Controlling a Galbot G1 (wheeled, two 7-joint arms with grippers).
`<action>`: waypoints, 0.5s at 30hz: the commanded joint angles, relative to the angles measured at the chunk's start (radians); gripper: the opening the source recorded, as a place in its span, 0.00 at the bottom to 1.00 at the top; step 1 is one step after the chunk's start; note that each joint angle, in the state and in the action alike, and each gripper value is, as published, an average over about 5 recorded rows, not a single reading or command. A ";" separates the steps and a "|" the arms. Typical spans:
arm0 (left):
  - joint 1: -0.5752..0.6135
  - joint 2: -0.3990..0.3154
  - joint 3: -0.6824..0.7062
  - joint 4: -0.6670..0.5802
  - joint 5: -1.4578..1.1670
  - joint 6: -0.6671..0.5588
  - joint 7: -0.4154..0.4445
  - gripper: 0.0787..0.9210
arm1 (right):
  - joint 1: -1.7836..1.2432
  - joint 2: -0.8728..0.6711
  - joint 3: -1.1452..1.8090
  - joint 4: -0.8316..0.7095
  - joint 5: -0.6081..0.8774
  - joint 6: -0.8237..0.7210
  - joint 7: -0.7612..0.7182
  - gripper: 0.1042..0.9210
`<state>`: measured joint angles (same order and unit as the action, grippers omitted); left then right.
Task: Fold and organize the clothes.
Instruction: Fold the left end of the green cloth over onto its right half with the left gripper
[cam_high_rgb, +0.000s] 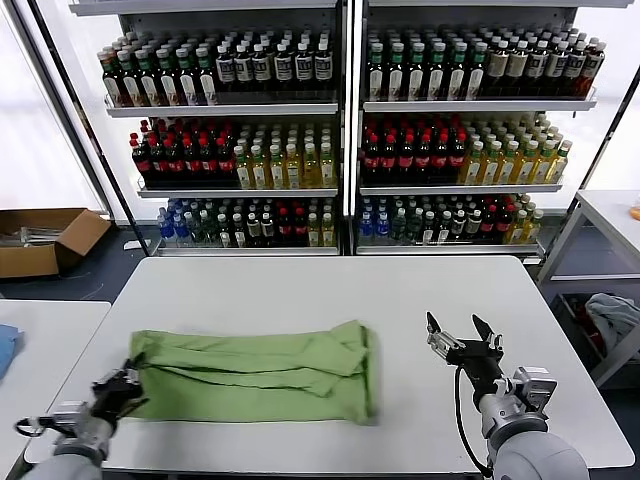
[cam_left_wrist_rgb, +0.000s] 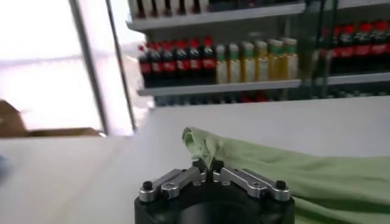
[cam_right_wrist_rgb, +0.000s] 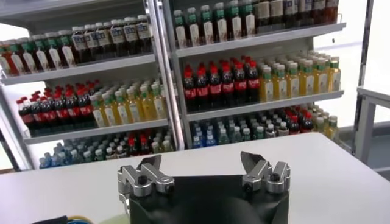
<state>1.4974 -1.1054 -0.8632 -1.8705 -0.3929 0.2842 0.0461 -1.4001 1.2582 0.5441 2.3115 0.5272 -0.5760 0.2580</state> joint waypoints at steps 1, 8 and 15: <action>0.060 0.315 -0.330 0.119 -0.049 -0.065 0.033 0.03 | 0.007 0.000 -0.002 -0.001 0.005 -0.001 0.000 0.88; 0.050 0.300 -0.263 0.067 -0.003 -0.021 0.057 0.03 | -0.002 0.005 -0.004 0.007 0.005 -0.001 0.004 0.88; 0.016 0.152 -0.032 -0.015 0.053 0.032 0.064 0.03 | -0.044 0.008 0.010 0.025 0.000 0.003 0.006 0.88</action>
<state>1.5190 -0.9147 -1.0139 -1.8415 -0.3738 0.2877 0.0969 -1.4283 1.2662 0.5534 2.3334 0.5255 -0.5736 0.2642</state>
